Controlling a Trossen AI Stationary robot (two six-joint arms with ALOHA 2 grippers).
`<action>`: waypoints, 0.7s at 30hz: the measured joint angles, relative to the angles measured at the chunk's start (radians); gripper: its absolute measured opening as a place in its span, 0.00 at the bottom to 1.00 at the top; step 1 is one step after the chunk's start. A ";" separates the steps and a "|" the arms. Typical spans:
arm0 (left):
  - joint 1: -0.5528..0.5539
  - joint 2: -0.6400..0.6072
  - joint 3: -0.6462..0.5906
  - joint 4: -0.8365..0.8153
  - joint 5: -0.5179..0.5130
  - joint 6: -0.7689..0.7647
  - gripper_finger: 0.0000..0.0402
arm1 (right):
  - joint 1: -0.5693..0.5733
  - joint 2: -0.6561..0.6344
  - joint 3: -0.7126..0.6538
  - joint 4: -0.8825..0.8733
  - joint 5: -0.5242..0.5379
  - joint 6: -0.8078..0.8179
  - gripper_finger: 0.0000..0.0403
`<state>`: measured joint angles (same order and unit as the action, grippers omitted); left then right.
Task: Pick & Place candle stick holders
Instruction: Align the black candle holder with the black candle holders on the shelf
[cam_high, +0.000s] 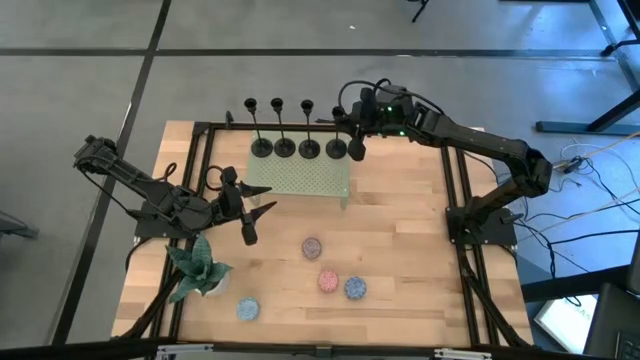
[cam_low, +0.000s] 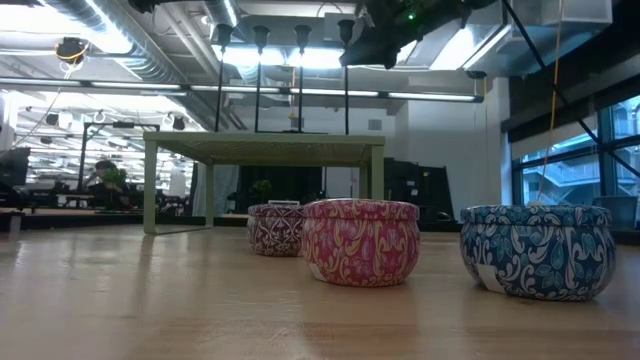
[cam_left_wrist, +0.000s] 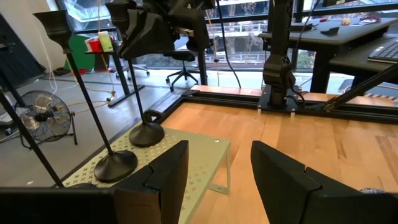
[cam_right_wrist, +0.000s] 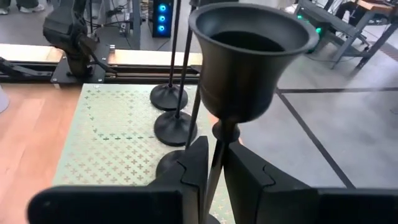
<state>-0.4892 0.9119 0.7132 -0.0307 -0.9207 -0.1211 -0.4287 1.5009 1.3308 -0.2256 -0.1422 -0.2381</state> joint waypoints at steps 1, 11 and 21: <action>0.000 0.000 0.000 0.000 0.003 0.000 0.42 | 0.000 0.000 0.000 -0.001 0.006 0.008 0.13; 0.000 0.000 0.000 -0.001 0.006 0.000 0.42 | 0.000 0.000 0.000 -0.011 0.011 0.025 0.13; 0.000 0.000 0.000 0.000 0.006 0.000 0.42 | 0.000 0.000 0.000 -0.011 0.040 0.025 0.13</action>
<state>-0.4892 0.9119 0.7132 -0.0307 -0.9146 -0.1211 -0.4290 1.5009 1.3304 -0.2371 -0.1023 -0.2131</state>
